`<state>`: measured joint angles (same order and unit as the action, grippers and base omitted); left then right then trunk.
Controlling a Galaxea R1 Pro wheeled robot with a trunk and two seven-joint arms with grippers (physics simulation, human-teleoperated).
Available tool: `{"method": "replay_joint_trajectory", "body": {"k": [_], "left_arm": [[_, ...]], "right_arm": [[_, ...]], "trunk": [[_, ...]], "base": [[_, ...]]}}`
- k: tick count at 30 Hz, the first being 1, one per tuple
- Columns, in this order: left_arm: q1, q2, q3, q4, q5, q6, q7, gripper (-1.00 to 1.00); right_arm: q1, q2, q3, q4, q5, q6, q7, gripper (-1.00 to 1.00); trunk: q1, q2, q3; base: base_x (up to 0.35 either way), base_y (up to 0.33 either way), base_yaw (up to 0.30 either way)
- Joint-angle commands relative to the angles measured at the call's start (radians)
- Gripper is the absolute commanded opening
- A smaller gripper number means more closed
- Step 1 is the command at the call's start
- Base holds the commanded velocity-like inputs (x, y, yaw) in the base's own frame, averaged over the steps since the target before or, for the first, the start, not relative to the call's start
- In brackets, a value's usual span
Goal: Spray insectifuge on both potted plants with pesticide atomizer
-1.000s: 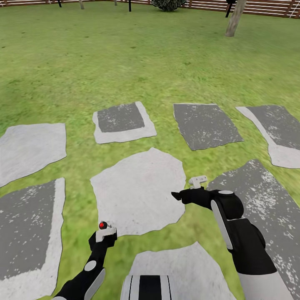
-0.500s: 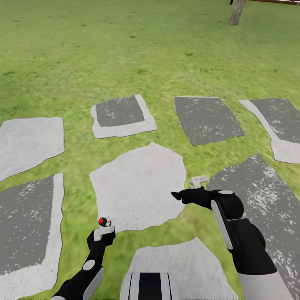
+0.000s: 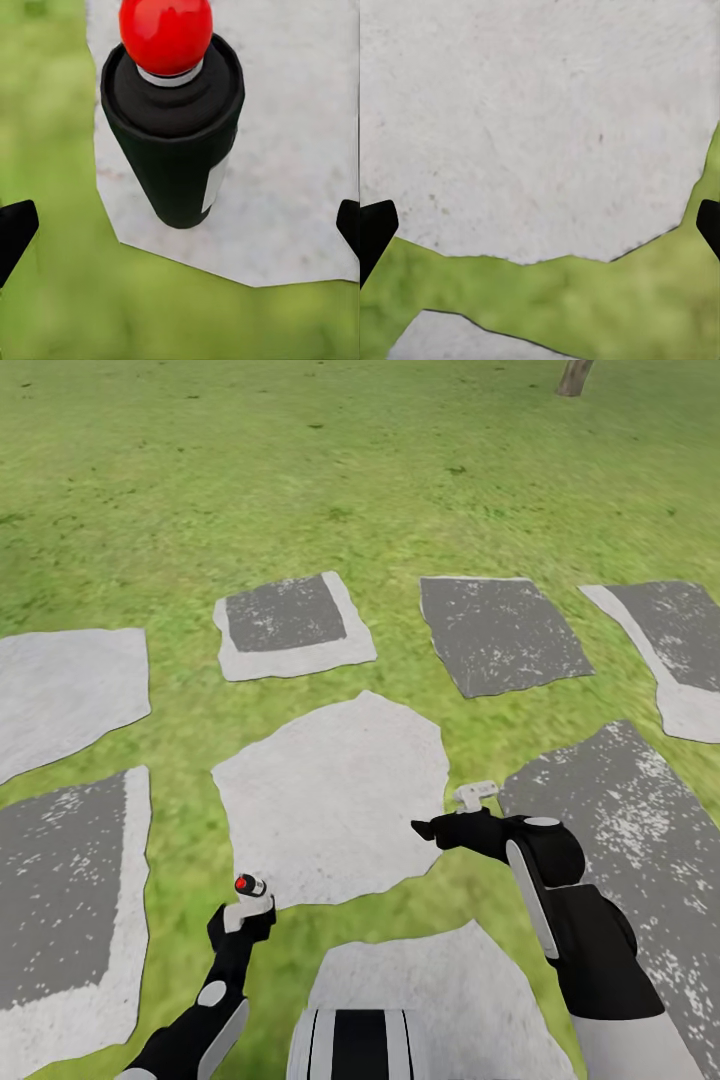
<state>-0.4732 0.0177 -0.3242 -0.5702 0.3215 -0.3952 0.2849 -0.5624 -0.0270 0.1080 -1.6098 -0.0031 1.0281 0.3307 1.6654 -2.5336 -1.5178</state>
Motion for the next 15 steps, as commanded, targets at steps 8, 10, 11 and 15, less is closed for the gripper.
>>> {"method": "replay_joint_trajectory", "body": {"k": [8, 10, 11, 15], "left_arm": [[0.013, 0.013, -0.003, -0.001, -0.004, -0.087, 0.011, 1.00], [0.015, 0.014, -0.003, 0.000, -0.004, -0.093, 0.011, 1.00], [0.016, 0.016, -0.004, 0.000, -0.004, -0.098, 0.011, 1.00], [0.018, 0.018, -0.003, 0.000, -0.005, -0.107, 0.012, 1.00]], "right_arm": [[-0.001, -0.001, 0.000, -0.002, 0.000, 0.004, 0.001, 1.00], [0.000, -0.001, 0.001, -0.002, 0.000, 0.004, 0.001, 1.00], [0.000, -0.001, 0.003, -0.002, 0.000, 0.004, 0.001, 1.00], [0.001, -0.001, 0.001, -0.002, 0.000, 0.004, 0.001, 1.00]], "trunk": [[0.000, 0.000, -0.001], [0.000, 0.000, -0.001], [0.000, 0.000, -0.001], [0.002, -0.001, -0.016]], "base": [[0.000, 0.000, 0.000], [0.000, 0.000, 0.000], [0.000, 0.000, 0.000], [0.000, 0.000, 0.000]]}}
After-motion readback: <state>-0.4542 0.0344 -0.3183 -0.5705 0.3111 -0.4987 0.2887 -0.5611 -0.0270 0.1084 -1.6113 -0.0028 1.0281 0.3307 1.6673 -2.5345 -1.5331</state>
